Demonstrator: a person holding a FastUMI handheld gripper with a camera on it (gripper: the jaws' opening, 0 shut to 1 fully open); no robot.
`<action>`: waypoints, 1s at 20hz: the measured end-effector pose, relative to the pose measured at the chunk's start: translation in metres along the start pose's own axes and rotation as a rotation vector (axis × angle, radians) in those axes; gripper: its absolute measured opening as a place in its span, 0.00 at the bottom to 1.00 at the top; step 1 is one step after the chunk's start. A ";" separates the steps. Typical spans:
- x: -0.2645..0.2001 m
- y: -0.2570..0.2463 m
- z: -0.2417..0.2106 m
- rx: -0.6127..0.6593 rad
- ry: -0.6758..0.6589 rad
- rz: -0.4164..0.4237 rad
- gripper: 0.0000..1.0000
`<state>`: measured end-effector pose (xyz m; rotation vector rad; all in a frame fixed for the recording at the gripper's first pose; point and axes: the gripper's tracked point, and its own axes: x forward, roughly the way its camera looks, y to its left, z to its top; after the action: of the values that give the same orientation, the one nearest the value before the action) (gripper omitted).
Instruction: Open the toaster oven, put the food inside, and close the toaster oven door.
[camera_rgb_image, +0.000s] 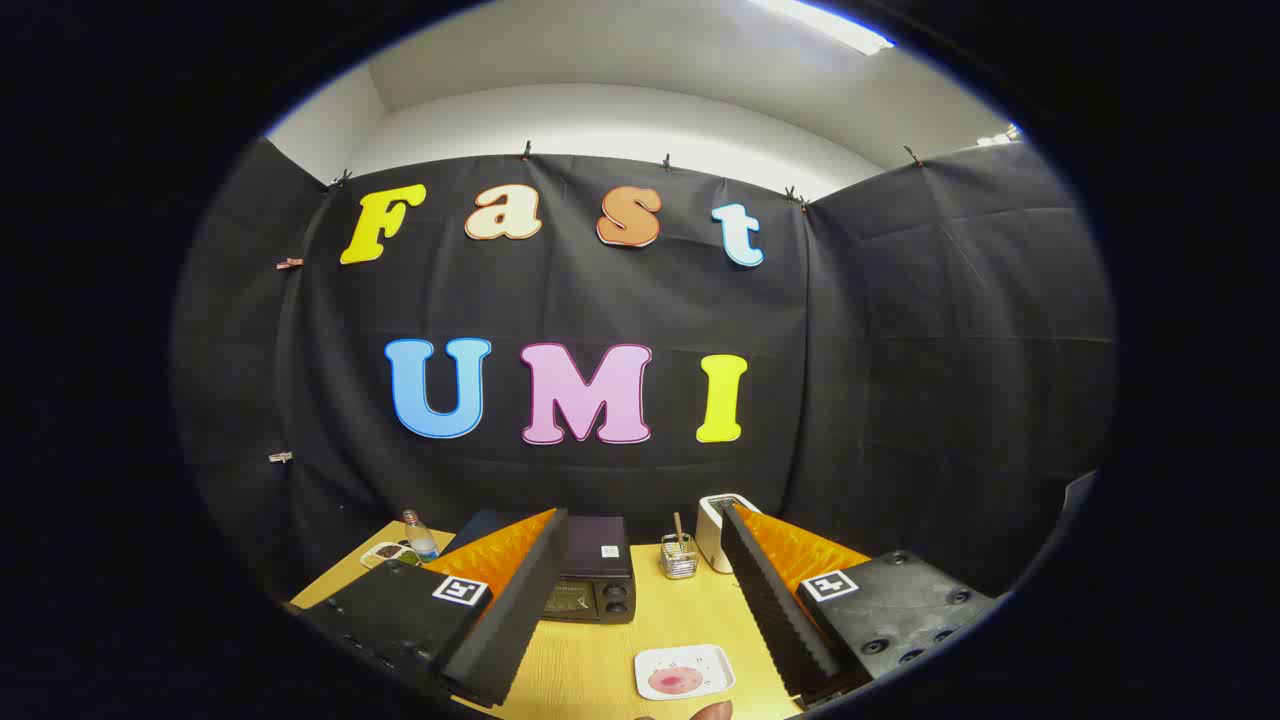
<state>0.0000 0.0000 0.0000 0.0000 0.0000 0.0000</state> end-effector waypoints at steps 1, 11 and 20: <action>0.000 0.000 -0.001 0.000 -0.002 -0.002 0.97; 0.002 0.003 -0.002 -0.013 -0.020 -0.012 0.97; 0.011 0.015 -0.013 -0.020 -0.014 -0.004 0.97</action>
<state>0.0111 0.0149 -0.0130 -0.0203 -0.0144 -0.0045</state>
